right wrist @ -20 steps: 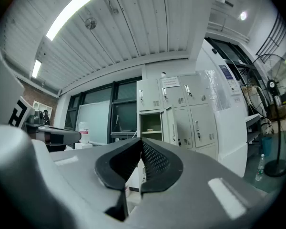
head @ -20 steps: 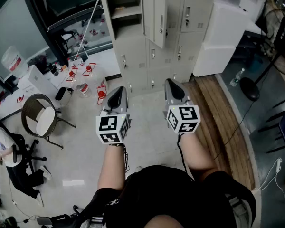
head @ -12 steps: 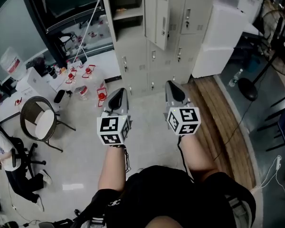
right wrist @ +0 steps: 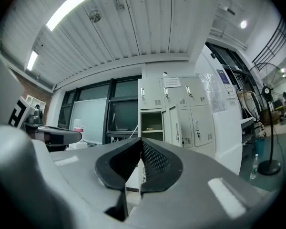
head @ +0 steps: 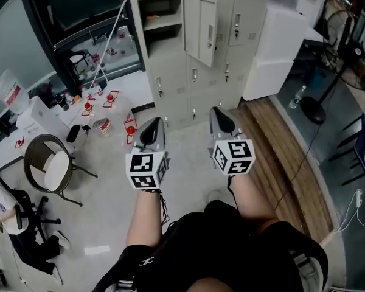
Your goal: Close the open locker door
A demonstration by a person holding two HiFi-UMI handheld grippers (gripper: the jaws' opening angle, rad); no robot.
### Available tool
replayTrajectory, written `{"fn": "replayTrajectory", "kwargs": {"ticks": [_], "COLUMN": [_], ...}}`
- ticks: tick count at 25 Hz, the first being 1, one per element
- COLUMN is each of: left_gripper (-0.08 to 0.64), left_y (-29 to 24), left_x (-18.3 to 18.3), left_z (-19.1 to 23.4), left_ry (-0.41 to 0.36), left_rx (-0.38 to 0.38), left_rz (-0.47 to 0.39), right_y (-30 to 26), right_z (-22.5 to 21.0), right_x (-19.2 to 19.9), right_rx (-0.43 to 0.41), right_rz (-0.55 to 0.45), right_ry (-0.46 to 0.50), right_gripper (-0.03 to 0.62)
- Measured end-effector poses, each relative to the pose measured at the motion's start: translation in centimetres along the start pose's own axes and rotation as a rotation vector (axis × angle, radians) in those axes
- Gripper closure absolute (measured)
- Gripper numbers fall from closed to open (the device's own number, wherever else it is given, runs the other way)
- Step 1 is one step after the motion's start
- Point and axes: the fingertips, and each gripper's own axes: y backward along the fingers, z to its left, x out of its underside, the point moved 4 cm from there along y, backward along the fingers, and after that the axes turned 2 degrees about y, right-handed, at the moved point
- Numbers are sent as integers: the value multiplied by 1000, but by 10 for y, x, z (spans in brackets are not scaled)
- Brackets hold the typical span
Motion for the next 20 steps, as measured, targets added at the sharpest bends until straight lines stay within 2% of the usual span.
{"fn": "replayTrajectory", "kwargs": {"ticks": [10, 20], "left_gripper": [560, 560], "left_y": [-46, -168], "left_x": [11, 10], "left_z": [7, 38], "left_ry": [-1, -30], "left_rx": [6, -30], "left_rz": [4, 15], "right_y": [-46, -158], "right_z": [-35, -108], "right_x": [18, 28], "right_rx": [26, 20], "right_rz": [5, -4], "right_ry": [-40, -70], "right_gripper": [581, 581]}}
